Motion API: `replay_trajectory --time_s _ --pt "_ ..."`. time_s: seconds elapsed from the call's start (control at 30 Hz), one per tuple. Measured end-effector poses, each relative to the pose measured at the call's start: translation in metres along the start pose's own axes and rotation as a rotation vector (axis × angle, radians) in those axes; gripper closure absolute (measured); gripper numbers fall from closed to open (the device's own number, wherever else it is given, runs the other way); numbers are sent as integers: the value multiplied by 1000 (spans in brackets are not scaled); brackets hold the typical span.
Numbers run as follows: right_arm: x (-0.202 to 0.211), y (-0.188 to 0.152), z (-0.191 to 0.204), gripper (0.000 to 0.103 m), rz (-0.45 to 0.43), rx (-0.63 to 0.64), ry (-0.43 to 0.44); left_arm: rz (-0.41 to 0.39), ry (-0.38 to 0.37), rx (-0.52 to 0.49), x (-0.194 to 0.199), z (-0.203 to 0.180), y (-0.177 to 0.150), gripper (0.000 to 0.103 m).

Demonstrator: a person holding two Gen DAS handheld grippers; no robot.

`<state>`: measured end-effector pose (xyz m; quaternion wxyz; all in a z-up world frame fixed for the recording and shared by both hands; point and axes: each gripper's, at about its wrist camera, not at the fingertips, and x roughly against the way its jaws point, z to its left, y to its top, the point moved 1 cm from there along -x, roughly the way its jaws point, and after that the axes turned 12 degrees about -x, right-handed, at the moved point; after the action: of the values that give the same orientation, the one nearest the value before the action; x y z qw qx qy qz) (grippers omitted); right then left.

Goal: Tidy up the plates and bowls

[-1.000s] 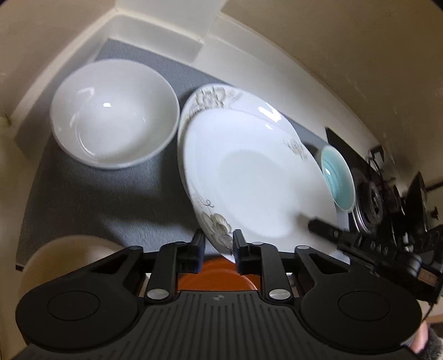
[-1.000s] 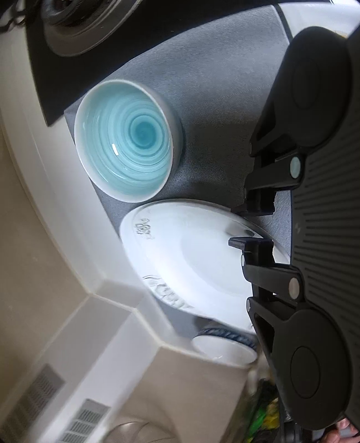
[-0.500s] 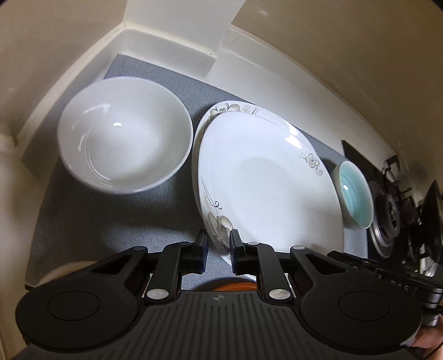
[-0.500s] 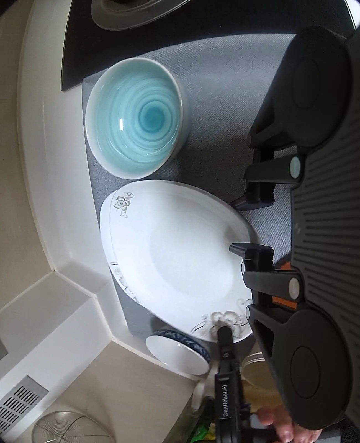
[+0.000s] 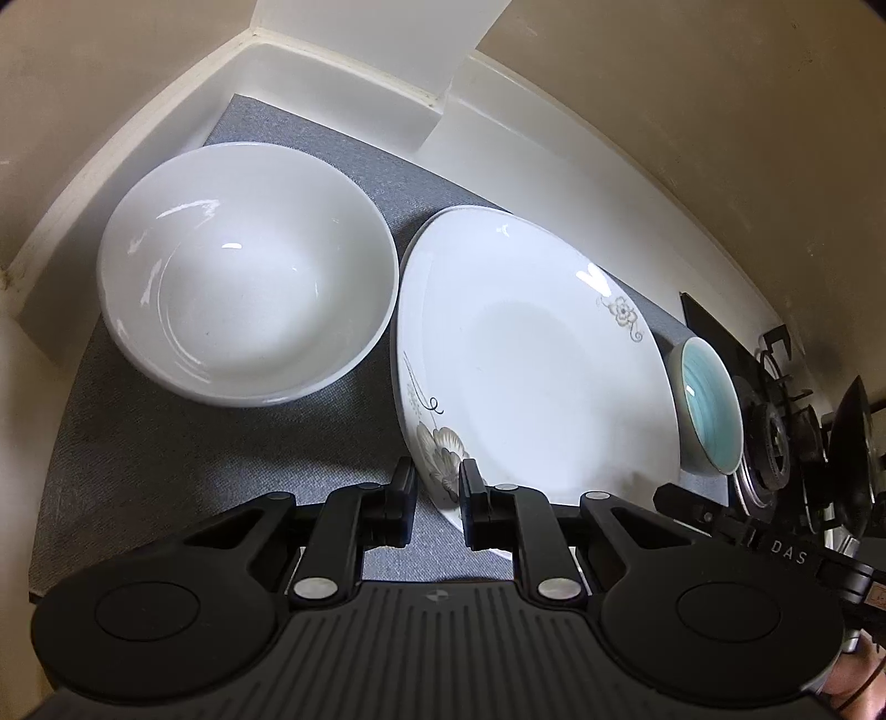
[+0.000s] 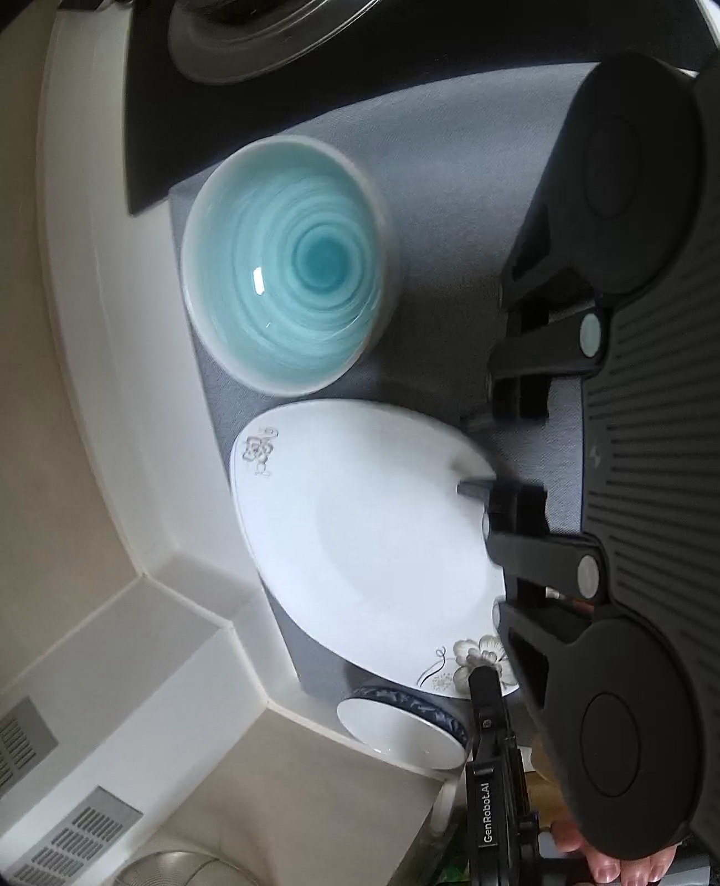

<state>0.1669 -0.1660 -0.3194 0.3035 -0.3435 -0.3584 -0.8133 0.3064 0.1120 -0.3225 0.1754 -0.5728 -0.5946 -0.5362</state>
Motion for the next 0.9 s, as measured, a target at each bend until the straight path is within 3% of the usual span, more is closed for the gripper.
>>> replay_trajectory --time_s 0.2,0.3,0.43,0.5,0.57,0.67,0.7,0.77,0.9 --pt "-3 -1 -3 86 -1 8 17 5 7 -10 -2 0 2 85" --pt "6 -5 -13 75 -18 -51 25 5 9 -32 7 -4 -3 83" --pt "26 -33 -17 61 18 -61 44 -7 15 -152 36 -27 -26 83" --pt "28 -55 -12 51 71 -28 39 3 20 -177 44 -37 -40 80" --pt "26 -79 -4 37 117 32 13 26 52 -172 45 -42 -52 69" --pt "24 -105 10 37 155 132 27 61 91 -167 43 -47 -65 63" --pt "24 -110 14 41 166 157 30 72 86 -166 42 -48 -67 62" --pt "23 -117 17 91 164 240 -22 87 77 -173 41 -50 -70 62" --pt "37 -104 -9 94 108 183 -96 101 85 -215 41 -62 -75 59"
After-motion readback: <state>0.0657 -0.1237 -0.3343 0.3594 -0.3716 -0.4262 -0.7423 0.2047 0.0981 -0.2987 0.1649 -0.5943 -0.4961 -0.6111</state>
